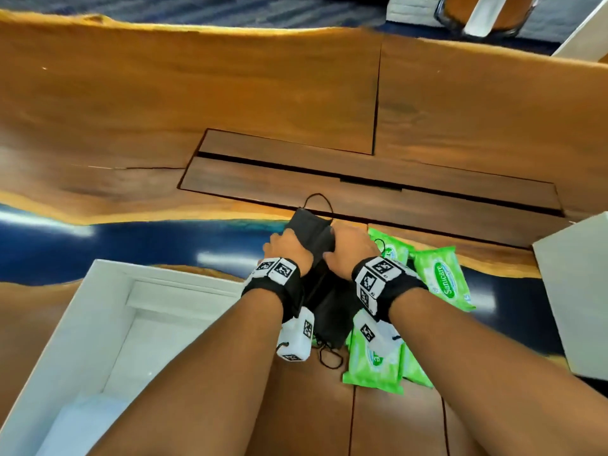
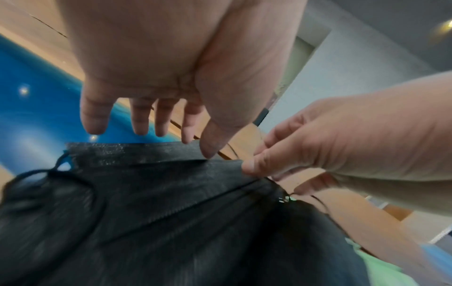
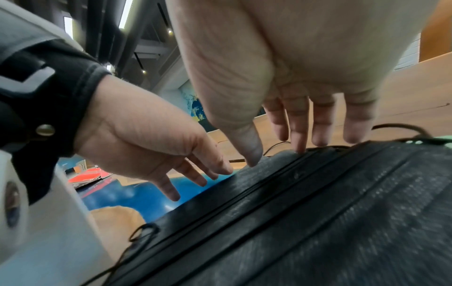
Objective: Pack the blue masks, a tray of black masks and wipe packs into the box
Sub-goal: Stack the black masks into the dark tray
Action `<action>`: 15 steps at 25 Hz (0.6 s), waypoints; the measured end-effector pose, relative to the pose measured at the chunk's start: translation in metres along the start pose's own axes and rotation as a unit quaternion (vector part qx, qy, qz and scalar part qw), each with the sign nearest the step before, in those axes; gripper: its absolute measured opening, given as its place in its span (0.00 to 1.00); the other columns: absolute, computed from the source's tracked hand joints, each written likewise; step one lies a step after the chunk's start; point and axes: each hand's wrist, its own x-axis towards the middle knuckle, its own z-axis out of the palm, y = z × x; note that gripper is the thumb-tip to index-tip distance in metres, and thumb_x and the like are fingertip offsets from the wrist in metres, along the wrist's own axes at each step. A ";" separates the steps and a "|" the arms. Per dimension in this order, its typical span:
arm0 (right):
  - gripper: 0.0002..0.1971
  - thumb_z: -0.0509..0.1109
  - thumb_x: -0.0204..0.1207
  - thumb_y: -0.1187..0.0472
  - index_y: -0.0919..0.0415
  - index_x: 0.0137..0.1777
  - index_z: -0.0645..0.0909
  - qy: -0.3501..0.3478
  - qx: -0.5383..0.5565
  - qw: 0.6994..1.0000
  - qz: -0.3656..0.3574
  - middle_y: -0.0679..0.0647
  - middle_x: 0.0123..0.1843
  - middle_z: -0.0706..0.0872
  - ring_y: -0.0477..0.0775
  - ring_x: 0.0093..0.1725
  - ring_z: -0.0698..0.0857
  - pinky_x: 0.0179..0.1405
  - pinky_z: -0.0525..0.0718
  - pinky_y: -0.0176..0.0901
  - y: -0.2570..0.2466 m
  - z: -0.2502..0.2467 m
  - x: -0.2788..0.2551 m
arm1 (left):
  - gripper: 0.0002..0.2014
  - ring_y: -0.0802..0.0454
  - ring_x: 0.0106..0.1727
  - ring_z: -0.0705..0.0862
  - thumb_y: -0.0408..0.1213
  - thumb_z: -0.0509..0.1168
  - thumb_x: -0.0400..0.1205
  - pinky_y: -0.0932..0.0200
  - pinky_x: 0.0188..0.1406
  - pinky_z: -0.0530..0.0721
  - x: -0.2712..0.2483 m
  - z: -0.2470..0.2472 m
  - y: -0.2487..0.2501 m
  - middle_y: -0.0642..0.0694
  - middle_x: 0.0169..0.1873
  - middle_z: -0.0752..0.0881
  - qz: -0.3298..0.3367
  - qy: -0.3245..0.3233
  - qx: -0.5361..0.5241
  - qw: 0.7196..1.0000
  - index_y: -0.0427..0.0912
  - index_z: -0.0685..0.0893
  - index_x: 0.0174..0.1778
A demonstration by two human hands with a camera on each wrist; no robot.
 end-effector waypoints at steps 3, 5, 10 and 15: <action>0.27 0.73 0.73 0.47 0.57 0.67 0.70 -0.013 -0.050 0.999 0.003 0.58 0.67 0.80 0.63 0.71 0.72 0.66 0.76 0.58 -0.004 0.001 0.031 | 0.25 0.35 0.73 0.69 0.43 0.67 0.79 0.37 0.69 0.74 0.032 0.002 0.002 0.37 0.71 0.71 -0.050 0.025 -0.021 0.998 0.43 0.71 0.71; 0.31 0.74 0.72 0.46 0.56 0.69 0.68 -0.052 -0.057 0.997 0.011 0.57 0.68 0.80 0.63 0.72 0.71 0.67 0.74 0.58 -0.007 0.001 0.046 | 0.28 0.36 0.73 0.68 0.44 0.71 0.76 0.37 0.68 0.74 0.046 0.005 0.004 0.37 0.71 0.71 -0.058 0.029 -0.007 0.998 0.42 0.70 0.71; 0.26 0.74 0.74 0.51 0.57 0.69 0.72 -0.055 -0.008 0.998 0.010 0.60 0.64 0.82 0.65 0.69 0.75 0.64 0.76 0.53 -0.011 -0.001 0.067 | 0.22 0.34 0.68 0.76 0.38 0.69 0.78 0.37 0.65 0.77 0.063 0.007 0.007 0.35 0.64 0.78 -0.038 0.037 -0.001 0.999 0.42 0.70 0.65; 0.22 0.76 0.71 0.49 0.54 0.62 0.75 0.003 -0.012 1.000 0.009 0.54 0.61 0.84 0.63 0.67 0.78 0.64 0.77 0.55 -0.001 0.003 0.067 | 0.06 0.35 0.58 0.83 0.35 0.66 0.78 0.40 0.62 0.81 0.057 -0.003 0.007 0.38 0.54 0.84 -0.028 0.008 -0.035 0.999 0.42 0.74 0.41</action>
